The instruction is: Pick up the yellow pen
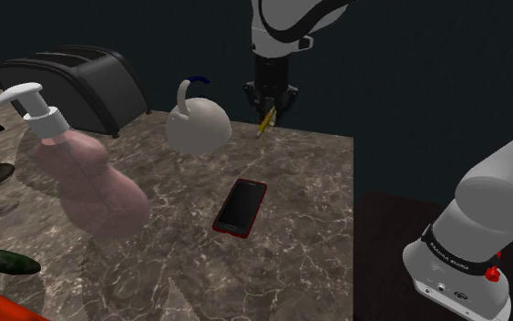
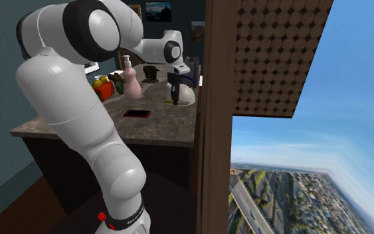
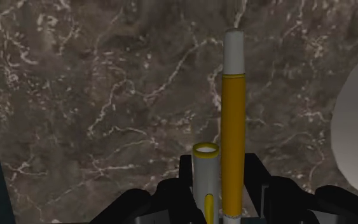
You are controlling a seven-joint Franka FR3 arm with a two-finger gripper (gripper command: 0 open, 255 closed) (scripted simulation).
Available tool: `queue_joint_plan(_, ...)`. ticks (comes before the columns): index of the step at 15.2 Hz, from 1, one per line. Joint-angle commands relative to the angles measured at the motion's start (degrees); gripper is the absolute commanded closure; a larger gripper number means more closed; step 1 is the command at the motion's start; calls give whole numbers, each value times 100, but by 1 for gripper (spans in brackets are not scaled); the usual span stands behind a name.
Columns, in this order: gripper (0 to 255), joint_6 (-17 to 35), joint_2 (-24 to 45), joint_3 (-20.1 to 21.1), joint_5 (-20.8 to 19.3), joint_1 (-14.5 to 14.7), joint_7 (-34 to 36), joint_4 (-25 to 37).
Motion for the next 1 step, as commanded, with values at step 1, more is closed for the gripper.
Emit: queue_joint_plan(1,255,-38,-7,-3,1,0,0,29)
